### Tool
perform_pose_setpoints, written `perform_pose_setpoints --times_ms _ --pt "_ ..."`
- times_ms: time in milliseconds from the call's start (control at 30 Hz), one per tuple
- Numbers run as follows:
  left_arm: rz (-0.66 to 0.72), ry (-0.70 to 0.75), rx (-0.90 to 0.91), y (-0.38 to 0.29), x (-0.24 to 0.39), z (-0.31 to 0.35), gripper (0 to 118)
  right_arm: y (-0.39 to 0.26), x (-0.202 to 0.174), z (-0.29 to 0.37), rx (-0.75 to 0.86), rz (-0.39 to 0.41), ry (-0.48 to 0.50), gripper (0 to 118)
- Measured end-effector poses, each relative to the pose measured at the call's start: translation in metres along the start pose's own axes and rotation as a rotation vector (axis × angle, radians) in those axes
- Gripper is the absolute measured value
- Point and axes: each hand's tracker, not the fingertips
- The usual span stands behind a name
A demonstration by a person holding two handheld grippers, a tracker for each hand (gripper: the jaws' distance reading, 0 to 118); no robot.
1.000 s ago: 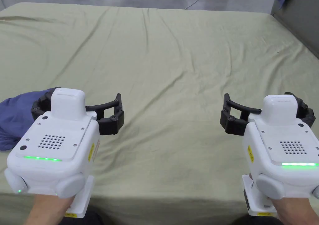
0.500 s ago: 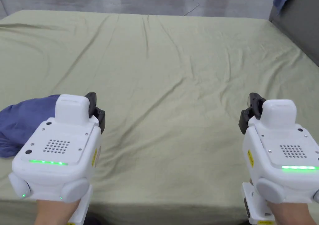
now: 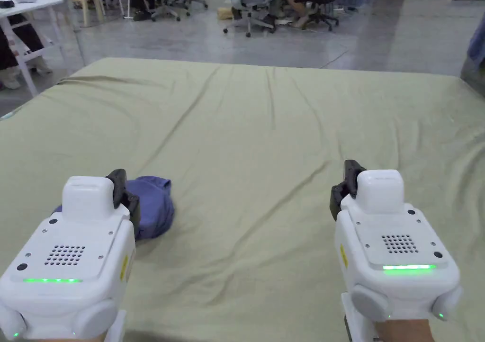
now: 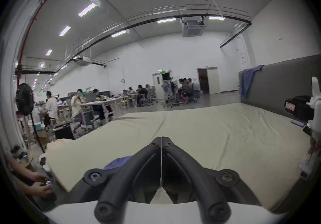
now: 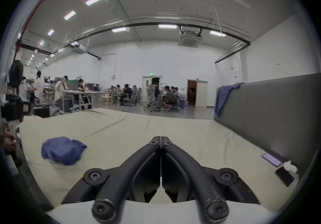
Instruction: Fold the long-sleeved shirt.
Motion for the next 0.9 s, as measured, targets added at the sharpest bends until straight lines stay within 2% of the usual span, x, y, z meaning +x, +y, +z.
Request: perform_pose_setpoints --times_ms 133,200,333,433,467,533,567,667,700,900 --pt "-0.041 0.086 -0.02 -0.01 -0.046 0.016 0 0.004 -0.06 -0.012 0.031 0.024 0.134 0" --pt "-0.052 0.107 -0.032 -0.01 -0.06 0.02 0 0.006 -0.083 -0.018 0.025 0.014 0.15 0" --pt "-0.055 0.105 -0.063 -0.009 -0.073 0.014 0 0.011 -0.104 -0.027 0.007 -0.015 0.21 0" --pt "0.001 0.062 -0.162 -0.01 -0.077 -0.011 0 0.014 -0.109 -0.029 -0.011 -0.009 0.213 0" --pt "0.019 0.038 -0.234 -0.011 -0.08 -0.026 25 0.015 -0.111 -0.034 -0.018 -0.013 0.214 0" --pt "0.065 -0.019 -0.411 -0.013 -0.084 -0.068 95 0.014 -0.11 -0.036 -0.031 -0.019 0.217 0" --pt "0.088 -0.037 -0.466 -0.018 -0.087 -0.086 118 0.013 -0.11 -0.037 -0.037 -0.021 0.215 0" --pt "0.165 -0.036 -0.518 -0.028 -0.091 -0.143 118 0.005 -0.112 -0.047 -0.048 -0.026 0.219 0" --pt "0.181 -0.049 -0.584 -0.034 -0.093 -0.166 118 0.0 -0.112 -0.05 -0.052 -0.024 0.22 0" --pt "0.19 -0.002 -0.745 -0.085 -0.089 -0.26 118 -0.031 -0.118 -0.077 -0.123 0.001 0.221 0"
